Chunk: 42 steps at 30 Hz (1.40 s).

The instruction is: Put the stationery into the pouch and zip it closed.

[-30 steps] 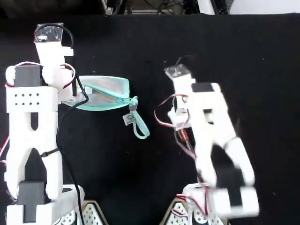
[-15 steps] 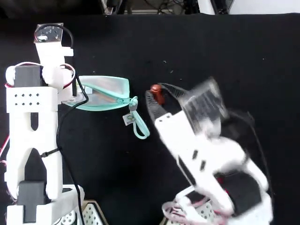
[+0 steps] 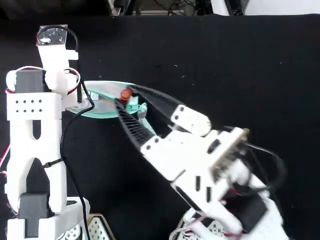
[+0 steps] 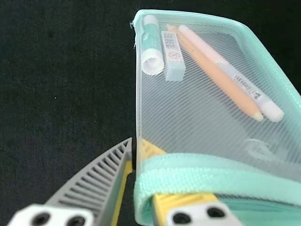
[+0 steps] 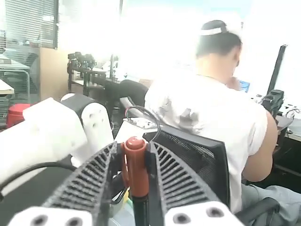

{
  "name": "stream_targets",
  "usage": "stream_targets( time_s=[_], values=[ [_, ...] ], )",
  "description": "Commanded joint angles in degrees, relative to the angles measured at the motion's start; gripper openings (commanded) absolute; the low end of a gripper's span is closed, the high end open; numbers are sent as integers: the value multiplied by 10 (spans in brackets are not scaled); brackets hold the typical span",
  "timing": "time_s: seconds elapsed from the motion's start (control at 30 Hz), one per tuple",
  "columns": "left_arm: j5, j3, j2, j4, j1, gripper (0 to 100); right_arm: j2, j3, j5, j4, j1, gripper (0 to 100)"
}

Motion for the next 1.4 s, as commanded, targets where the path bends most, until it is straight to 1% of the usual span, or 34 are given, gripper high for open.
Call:
stream_targets(
  time_s=[0.0,0.13,0.3,0.43,0.6,0.77,0.83,0.9,1.07,1.13,1.23,1.37],
  values=[
    [1,4,5,-4,-7,30,-1,60,-3,-94,-10,12],
    [1,4,5,-4,-7,30,0,131,2,-170,-10,12],
    [0,4,5,-4,-6,30,1,183,4,-222,-8,12],
    [0,4,5,-4,-7,30,24,229,47,-250,-8,12],
    [0,4,5,-4,-7,30,81,284,74,-280,-8,12],
    [0,4,5,-4,-7,30,160,284,127,-325,-7,12],
    [0,4,5,-4,-7,30,192,265,137,-305,-7,14],
    [-1,4,5,-4,-7,30,225,228,135,-253,-7,51],
    [-1,4,5,-4,-7,30,262,101,138,-86,-18,283],
    [-1,4,5,-4,-7,30,252,57,137,-33,-18,335],
    [-1,5,5,-4,-7,30,211,12,137,30,-19,322],
    [-1,5,5,-4,-7,30,110,-17,135,84,-18,285]
  ],
)
